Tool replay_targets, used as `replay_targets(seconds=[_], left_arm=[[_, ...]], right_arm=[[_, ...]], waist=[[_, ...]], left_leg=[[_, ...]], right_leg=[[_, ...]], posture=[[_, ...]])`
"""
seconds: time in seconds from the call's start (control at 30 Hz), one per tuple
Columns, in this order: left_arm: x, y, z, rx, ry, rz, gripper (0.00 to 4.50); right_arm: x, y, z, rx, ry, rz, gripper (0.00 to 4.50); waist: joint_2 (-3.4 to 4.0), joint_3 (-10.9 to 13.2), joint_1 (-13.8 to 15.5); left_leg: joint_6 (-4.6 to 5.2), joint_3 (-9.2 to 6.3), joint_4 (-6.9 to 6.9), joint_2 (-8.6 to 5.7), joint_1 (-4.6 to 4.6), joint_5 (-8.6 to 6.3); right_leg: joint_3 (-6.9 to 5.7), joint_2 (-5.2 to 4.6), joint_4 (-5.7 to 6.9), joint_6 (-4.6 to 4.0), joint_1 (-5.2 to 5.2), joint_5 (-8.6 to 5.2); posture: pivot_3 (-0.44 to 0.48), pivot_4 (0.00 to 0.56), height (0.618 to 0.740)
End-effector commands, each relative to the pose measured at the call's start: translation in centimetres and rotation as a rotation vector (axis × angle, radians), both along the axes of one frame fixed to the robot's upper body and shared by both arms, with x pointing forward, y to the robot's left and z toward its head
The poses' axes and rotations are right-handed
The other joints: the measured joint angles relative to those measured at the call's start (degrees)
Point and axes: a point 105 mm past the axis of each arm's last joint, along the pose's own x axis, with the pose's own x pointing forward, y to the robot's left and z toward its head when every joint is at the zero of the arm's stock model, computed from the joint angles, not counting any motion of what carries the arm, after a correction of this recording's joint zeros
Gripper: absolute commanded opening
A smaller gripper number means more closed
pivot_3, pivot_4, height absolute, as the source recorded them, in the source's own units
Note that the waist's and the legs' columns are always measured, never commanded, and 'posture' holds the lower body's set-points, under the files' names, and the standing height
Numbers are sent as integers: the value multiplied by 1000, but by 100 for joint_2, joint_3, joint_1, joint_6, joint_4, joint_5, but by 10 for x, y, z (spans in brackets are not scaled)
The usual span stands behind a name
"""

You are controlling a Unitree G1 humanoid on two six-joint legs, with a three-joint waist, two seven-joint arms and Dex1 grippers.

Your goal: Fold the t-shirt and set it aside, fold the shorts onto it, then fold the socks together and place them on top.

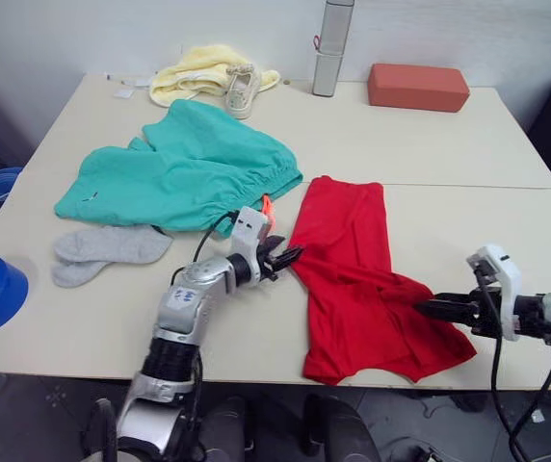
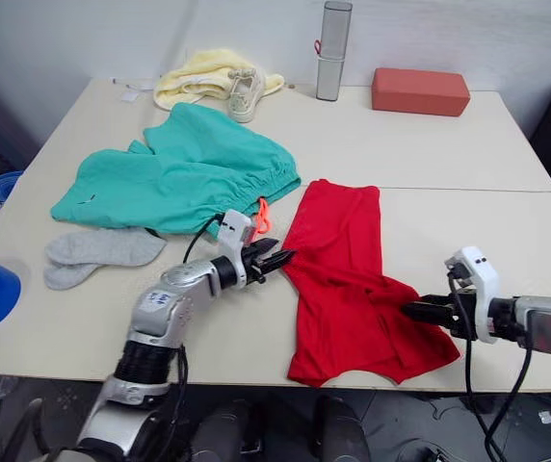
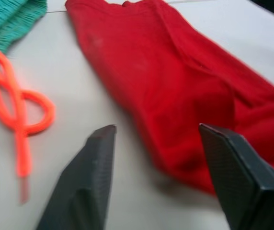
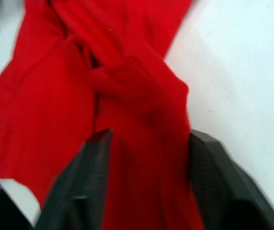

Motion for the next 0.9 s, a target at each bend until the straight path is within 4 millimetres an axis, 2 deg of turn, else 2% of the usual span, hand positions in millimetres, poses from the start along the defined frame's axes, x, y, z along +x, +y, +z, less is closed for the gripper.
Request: replay_targets(seconds=[0.03,0.1,0.23,0.27,0.33,0.5,0.67,0.8,0.87,0.9], left_arm=[[-25,-2,25,21,-146,-182,4122],[-35,4,25,77,-208,-258,4155],[-44,24,6,279,-339,-371,4155],[-45,26,3,302,-375,-396,4494],[-50,25,-4,368,-473,-500,4494],[-54,19,-8,384,-566,-616,4494],[-64,12,-6,420,-723,-737,4494],[-66,9,-14,464,-788,-794,4494],[-64,6,-14,446,-775,-794,4494],[-61,3,-8,362,-690,-736,4494]], right_arm=[[-5,-12,26,-47,-174,94,3840],[-8,-20,26,-96,-231,140,4475],[-13,-35,17,-265,-363,314,4475],[-8,-39,18,-289,-432,314,4500],[1,-50,21,-381,-579,350,4500],[9,-68,17,-525,-699,432,4500],[-2,-53,10,-613,-764,692,4500],[-1,-54,4,-677,-805,769,4500],[-2,-56,2,-696,-813,792,4500],[-4,-58,3,-646,-770,756,4500]], waist=[[1,0,-9],[2,0,-13],[2,0,-15],[5,1,-17],[5,1,-23],[15,6,-29],[18,6,-44],[24,5,-74],[24,5,-92],[24,5,-91]], left_leg=[[0,0,-1,0,0,0],[1,3,0,-1,3,-1],[-7,7,-8,-1,29,-5],[-8,8,-11,-1,35,-6],[-27,14,-13,0,43,-17],[-30,26,-17,1,56,-22],[-14,27,-18,5,62,-10],[-18,29,-17,5,75,-13],[-37,29,-18,5,77,-24],[-34,28,-18,5,76,-22]], right_leg=[[1,0,-2,0,1,0],[2,0,-2,1,4,1],[5,0,-8,-1,21,-1],[5,2,-9,-2,25,-1],[8,1,-12,-2,28,-1],[13,-1,-14,-4,32,-1],[17,-1,-12,-6,34,-2],[21,-2,-10,-5,46,-2],[21,-2,-7,-6,45,-2],[20,-2,-7,-6,45,-2]], posture=[[0,150,740],[0,150,740],[0,150,740],[0,150,740],[0,150,740],[0,150,740],[0,150,740],[0,150,740],[0,150,740],[0,150,740]])
